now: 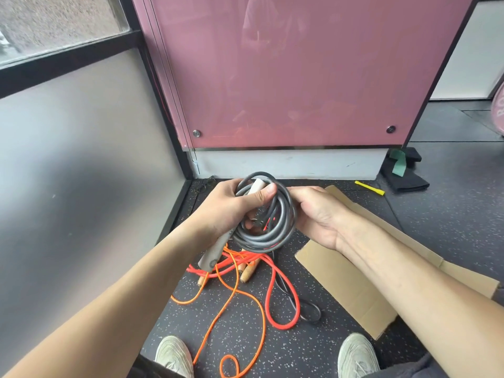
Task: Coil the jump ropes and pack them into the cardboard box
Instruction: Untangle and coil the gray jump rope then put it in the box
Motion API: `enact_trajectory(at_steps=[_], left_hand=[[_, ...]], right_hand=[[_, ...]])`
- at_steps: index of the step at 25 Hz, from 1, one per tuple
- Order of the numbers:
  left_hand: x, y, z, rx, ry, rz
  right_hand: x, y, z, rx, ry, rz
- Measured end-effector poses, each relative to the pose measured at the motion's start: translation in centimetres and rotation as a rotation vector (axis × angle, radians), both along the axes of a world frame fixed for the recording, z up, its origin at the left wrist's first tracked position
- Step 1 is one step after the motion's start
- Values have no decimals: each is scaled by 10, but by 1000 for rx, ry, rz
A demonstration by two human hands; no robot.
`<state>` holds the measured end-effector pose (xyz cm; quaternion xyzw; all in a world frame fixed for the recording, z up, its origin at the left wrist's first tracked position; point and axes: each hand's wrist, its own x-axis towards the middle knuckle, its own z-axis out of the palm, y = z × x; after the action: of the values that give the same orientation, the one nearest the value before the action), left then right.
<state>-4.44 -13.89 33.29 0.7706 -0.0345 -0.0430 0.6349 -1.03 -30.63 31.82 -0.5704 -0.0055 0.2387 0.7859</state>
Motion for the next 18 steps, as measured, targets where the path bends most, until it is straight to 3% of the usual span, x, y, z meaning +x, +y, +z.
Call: enact_trajectory(at_steps=[4, 9, 11, 15, 18], left_hand=[[2, 0, -1, 52, -69, 41], [9, -1, -11, 94, -136, 251], [10, -1, -13, 105, -148, 284], [10, 1, -14, 122, -139, 244], [8, -4, -17, 176, -184, 265]], right_hand=[[0, 1, 2, 97, 37, 139], [2, 4, 3, 151, 40, 138], [1, 4, 3, 124, -42, 172], [-7, 1, 3, -87, -328, 309], [-7, 8, -7, -428, -448, 167]])
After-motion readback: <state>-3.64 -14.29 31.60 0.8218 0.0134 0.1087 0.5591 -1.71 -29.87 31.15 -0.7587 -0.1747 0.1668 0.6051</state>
